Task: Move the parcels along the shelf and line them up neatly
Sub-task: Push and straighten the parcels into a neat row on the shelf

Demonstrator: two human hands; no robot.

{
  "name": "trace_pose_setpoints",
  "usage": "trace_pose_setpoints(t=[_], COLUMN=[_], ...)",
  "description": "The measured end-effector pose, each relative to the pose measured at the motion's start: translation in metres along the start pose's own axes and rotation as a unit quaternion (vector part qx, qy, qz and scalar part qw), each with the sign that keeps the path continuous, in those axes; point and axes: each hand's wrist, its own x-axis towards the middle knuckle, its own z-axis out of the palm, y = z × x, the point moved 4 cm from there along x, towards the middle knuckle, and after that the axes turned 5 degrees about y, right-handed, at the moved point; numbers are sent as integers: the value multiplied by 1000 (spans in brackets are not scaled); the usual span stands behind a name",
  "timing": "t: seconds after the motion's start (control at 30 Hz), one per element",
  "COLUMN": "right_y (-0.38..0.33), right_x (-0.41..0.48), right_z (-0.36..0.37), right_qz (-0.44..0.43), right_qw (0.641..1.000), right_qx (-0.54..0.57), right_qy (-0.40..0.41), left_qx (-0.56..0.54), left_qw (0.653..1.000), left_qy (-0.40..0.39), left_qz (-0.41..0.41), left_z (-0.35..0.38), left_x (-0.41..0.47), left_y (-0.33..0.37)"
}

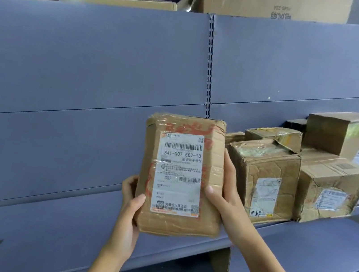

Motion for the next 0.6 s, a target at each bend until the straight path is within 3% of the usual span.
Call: trace_pose_setpoints(t=[0.2, 0.37, 0.6], right_y=[-24, -38, -66], right_x=[15, 31, 62], right_z=[-41, -82, -143], right_qz=[-21, -24, -53], right_qw=[996, 998, 994], right_qx=[-82, -26, -52], right_qy=[43, 51, 78], left_qx=[13, 37, 60], left_qw=[997, 991, 979], left_qy=[-51, -86, -142], left_qz=[56, 95, 137], left_z=[49, 94, 155], left_x=[10, 33, 86], left_y=[8, 11, 15])
